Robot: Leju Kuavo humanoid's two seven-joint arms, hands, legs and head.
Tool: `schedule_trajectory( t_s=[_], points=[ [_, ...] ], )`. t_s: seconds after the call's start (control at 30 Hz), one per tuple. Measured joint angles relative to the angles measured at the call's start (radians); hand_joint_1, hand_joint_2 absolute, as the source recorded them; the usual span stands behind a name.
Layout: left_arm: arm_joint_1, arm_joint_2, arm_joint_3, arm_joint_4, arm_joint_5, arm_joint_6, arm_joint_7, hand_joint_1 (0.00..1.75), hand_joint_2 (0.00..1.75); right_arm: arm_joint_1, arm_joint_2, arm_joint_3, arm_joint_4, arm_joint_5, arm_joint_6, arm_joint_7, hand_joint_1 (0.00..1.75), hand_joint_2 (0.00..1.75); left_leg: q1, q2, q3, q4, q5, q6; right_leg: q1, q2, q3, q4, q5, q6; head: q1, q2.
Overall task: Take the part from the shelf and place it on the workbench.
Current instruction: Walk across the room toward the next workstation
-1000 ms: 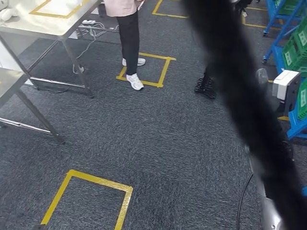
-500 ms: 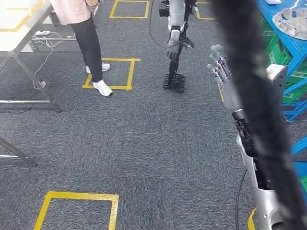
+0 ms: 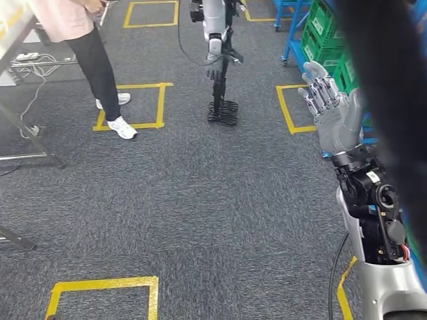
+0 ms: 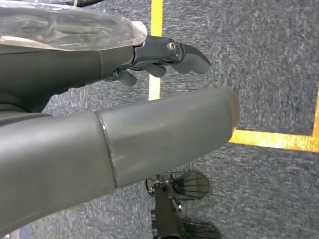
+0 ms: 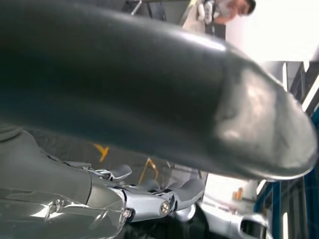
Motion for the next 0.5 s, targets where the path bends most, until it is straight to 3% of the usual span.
schedule_trajectory(
  t_s=[0.03,0.1,0.17,0.2,0.23,0.27,0.3,0.33,0.4,0.47,0.5],
  points=[
    [-0.001,0.000,0.000,0.000,0.000,-0.001,0.000,0.00,0.00,-0.001,0.000,0.000,0.001,0.000,0.000,-0.001,0.00,0.00,0.001,0.003,0.002,0.002,-0.004,-0.005,-0.001,0.012,0.000,-0.003,0.002,-0.006,-0.002,0.000],
    [-0.001,0.000,0.000,0.000,0.002,-0.004,-0.002,0.00,0.00,-0.010,0.001,0.002,0.003,0.003,0.002,-0.002,0.00,0.00,0.006,-0.037,-0.013,0.047,-0.037,-0.015,-0.004,0.035,0.002,-0.008,0.006,-0.019,-0.007,0.000],
    [0.004,0.001,0.001,0.000,0.004,-0.005,-0.003,0.00,0.00,-0.018,0.005,0.006,0.005,0.009,0.003,-0.002,0.00,0.00,0.009,-0.091,-0.074,0.174,-0.101,-0.018,-0.006,0.059,0.001,-0.010,0.009,-0.028,-0.019,0.000],
    [0.007,0.002,0.002,0.000,0.004,-0.006,-0.003,0.00,0.00,-0.019,0.008,0.009,0.008,0.012,0.003,-0.002,0.00,0.00,0.008,-0.099,-0.114,0.247,-0.129,-0.018,-0.006,0.072,0.000,-0.010,0.009,-0.031,-0.025,0.000],
    [0.010,0.004,0.003,0.000,0.004,-0.006,-0.003,0.00,0.00,-0.019,0.011,0.011,0.011,0.013,0.003,-0.002,0.00,0.00,0.008,-0.102,-0.144,0.298,-0.140,-0.018,-0.006,0.086,0.000,-0.009,0.009,-0.032,-0.030,0.000],
    [0.012,0.004,0.004,0.000,0.004,-0.007,-0.003,0.00,0.00,-0.018,0.013,0.013,0.013,0.015,0.003,-0.002,0.00,0.00,0.008,-0.104,-0.159,0.313,-0.132,-0.017,-0.005,0.100,0.001,-0.009,0.009,-0.032,-0.034,0.000],
    [0.012,0.005,0.005,0.000,0.004,-0.008,-0.003,0.00,0.00,-0.018,0.015,0.015,0.016,0.016,0.003,-0.002,0.00,0.00,0.009,-0.106,-0.153,0.285,-0.103,-0.016,-0.006,0.114,0.002,-0.009,0.009,-0.032,-0.036,0.000],
    [0.011,0.006,0.005,0.000,0.004,-0.008,-0.003,0.00,0.00,-0.019,0.016,0.016,0.018,0.017,0.002,-0.003,0.00,0.00,0.010,-0.113,-0.129,0.223,-0.062,-0.014,-0.006,0.127,0.004,-0.008,0.009,-0.032,-0.039,0.000],
    [0.009,0.010,0.006,0.000,0.004,-0.009,-0.003,0.00,0.00,-0.021,0.019,0.020,0.022,0.018,0.002,-0.006,0.00,0.00,0.015,-0.151,-0.070,0.080,0.005,-0.010,-0.005,0.151,0.004,-0.006,0.008,-0.027,-0.044,0.000],
    [0.008,0.014,0.007,0.000,0.004,-0.009,-0.003,0.00,0.00,-0.024,0.021,0.023,0.026,0.019,0.001,-0.011,0.00,0.00,0.016,-0.171,-0.043,0.016,0.022,-0.005,-0.005,0.173,-0.001,-0.005,0.009,-0.016,-0.046,0.000],
    [0.006,0.015,0.007,0.000,0.004,-0.009,-0.003,0.00,0.00,-0.025,0.022,0.024,0.028,0.021,0.000,-0.014,0.00,0.00,0.014,-0.164,-0.041,0.011,0.022,-0.001,-0.006,0.184,-0.004,-0.005,0.011,-0.009,-0.045,0.000]
  ],
)
